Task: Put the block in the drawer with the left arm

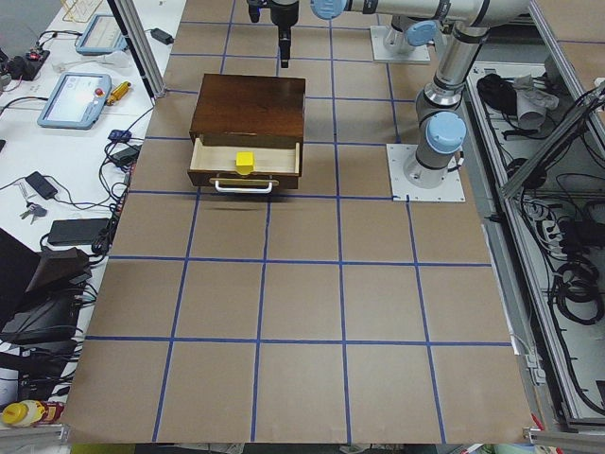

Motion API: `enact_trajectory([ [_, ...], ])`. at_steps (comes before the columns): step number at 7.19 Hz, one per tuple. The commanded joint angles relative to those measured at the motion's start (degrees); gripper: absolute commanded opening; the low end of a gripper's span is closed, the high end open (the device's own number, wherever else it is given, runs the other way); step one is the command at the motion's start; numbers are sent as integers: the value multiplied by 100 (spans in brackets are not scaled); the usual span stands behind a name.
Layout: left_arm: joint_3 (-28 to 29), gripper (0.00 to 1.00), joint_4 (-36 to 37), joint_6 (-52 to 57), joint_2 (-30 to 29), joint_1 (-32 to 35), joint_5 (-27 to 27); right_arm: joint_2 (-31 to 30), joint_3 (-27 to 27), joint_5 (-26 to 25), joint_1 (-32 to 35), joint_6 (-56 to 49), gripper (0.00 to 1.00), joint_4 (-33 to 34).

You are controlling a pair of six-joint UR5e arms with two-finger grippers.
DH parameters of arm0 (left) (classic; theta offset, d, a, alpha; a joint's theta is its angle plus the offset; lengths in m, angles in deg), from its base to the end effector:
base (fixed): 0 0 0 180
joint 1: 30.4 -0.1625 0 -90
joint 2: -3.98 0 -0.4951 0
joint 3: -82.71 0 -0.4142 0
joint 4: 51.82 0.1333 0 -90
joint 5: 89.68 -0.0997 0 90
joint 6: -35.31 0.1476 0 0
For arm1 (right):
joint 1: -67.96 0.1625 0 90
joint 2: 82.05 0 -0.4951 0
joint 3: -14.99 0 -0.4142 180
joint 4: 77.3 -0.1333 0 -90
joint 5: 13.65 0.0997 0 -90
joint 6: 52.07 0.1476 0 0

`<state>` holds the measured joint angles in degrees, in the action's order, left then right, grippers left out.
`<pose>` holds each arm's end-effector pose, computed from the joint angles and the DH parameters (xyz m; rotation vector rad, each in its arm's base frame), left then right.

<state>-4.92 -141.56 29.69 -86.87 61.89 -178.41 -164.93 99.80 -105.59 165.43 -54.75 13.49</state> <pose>-0.1575 -0.5198 0.5241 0.0900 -3.1157 0.0459 0.2016 -0.5505 0.4904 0.2753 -3.0946 -0.0287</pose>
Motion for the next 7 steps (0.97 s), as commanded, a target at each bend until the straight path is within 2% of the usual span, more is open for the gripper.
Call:
enact_trajectory([
  [1, -9, 100, -8, 35, 40, -9, 5, 0, 0, 0, 0, -4, 100, 0],
  [7, -9, 100, -16, 184, 93, -27, 5, 0, 0, 0, 0, 5, 100, 0],
])
